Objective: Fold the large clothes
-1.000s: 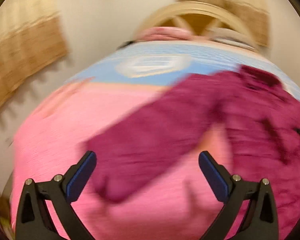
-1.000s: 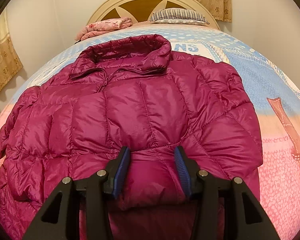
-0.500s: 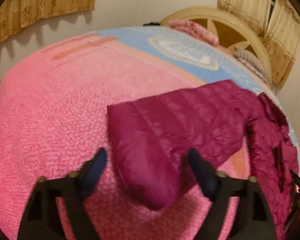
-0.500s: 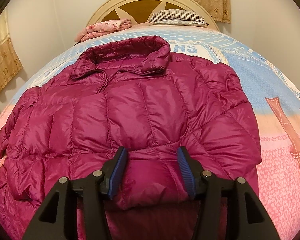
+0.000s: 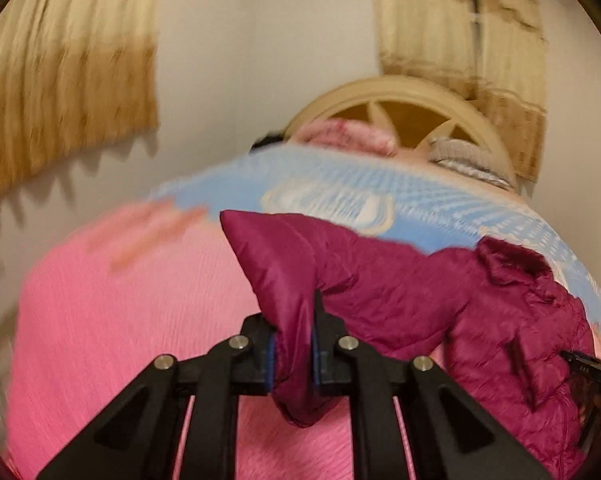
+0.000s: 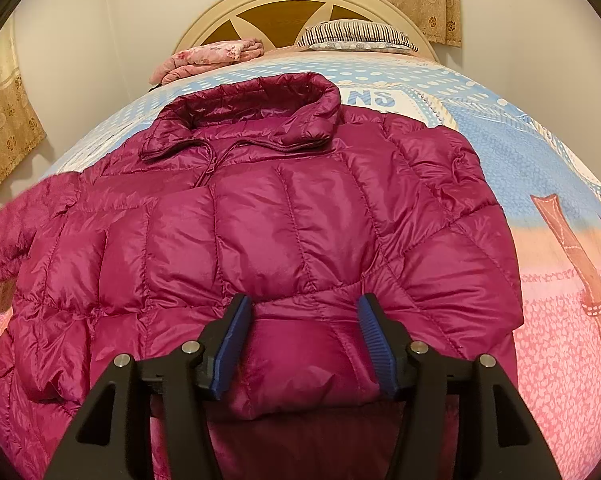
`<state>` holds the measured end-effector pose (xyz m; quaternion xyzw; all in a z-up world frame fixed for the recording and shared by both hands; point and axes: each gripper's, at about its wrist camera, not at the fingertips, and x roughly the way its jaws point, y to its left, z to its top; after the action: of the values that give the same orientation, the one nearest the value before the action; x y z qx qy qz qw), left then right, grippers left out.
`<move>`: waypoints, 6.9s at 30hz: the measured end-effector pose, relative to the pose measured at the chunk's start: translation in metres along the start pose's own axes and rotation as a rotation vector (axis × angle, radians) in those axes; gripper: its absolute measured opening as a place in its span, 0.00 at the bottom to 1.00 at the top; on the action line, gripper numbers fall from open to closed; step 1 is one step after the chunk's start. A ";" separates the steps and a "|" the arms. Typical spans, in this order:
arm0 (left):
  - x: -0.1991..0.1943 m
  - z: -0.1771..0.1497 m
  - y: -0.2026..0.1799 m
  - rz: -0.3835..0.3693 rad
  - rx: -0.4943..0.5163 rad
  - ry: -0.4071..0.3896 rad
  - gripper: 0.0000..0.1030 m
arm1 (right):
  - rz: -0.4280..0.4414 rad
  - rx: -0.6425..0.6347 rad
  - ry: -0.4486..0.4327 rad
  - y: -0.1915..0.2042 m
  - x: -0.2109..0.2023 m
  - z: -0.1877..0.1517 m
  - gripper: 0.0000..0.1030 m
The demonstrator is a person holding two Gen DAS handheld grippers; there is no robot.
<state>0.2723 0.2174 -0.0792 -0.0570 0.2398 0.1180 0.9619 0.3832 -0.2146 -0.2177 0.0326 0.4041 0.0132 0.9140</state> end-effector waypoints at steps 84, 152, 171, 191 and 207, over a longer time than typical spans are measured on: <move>0.072 0.004 -0.228 -0.202 0.286 0.090 1.00 | 0.133 -0.006 -0.009 0.056 -0.009 0.003 0.31; 0.202 -0.044 -0.247 -0.230 0.267 0.434 1.00 | 0.210 0.043 0.006 0.043 0.005 -0.009 0.34; 0.197 -0.044 -0.245 -0.235 0.266 0.427 1.00 | 0.251 0.077 0.014 0.038 0.007 -0.009 0.34; 0.196 -0.045 -0.241 -0.245 0.255 0.418 1.00 | 0.234 0.131 -0.008 -0.014 -0.002 0.109 0.61; 0.196 -0.044 -0.238 -0.263 0.239 0.417 1.00 | 0.156 0.103 0.145 0.031 0.145 0.286 0.62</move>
<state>0.4810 0.0189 -0.1981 0.0031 0.4355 -0.0513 0.8987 0.6925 -0.1906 -0.1311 0.1097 0.4655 0.0662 0.8757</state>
